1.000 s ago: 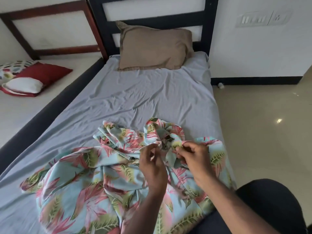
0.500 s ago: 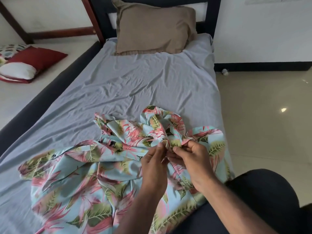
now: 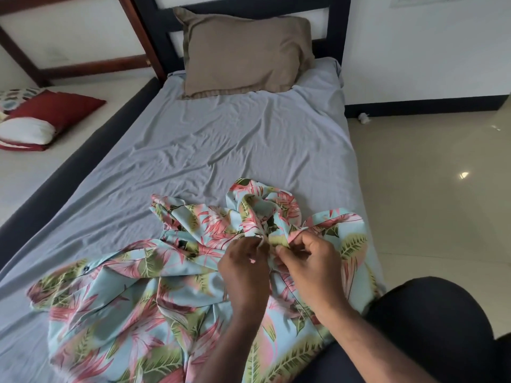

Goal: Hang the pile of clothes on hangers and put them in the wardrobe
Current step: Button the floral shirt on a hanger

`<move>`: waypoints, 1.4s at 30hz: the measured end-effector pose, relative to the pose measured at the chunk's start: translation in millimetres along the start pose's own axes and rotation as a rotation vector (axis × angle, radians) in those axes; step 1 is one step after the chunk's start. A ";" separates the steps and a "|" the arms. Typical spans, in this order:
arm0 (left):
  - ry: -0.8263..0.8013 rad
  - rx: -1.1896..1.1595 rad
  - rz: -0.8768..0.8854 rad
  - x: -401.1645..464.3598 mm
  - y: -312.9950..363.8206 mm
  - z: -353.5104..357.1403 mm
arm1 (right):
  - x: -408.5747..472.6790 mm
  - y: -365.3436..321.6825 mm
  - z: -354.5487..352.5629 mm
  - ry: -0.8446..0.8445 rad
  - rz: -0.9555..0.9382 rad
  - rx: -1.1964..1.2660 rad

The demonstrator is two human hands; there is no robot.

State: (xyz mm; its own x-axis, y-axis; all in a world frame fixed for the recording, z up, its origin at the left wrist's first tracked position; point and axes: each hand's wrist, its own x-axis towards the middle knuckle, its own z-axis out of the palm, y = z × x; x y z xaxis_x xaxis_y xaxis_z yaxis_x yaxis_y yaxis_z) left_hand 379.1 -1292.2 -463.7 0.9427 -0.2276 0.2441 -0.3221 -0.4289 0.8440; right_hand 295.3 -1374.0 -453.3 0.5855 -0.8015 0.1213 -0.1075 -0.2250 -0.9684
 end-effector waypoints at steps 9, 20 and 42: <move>-0.404 -0.569 -0.288 -10.0 -0.6 7.4 | 1.6 3.4 0.6 0.048 0.000 0.040; -0.543 -0.835 -0.597 -1.4 5.8 -10.7 | 1.4 -2.5 0.0 0.007 0.277 0.240; -0.164 -0.264 -0.167 -14.2 34.5 -2.4 | -1.4 4.7 -1.0 -0.061 0.021 0.086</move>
State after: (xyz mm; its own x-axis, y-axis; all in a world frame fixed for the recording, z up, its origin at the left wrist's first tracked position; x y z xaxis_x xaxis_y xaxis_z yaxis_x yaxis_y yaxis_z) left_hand 354.8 -1301.6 -436.9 0.9471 -0.3195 0.0304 -0.1108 -0.2365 0.9653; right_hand 293.2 -1374.5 -457.9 0.6324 -0.7694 0.0901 -0.0519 -0.1582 -0.9860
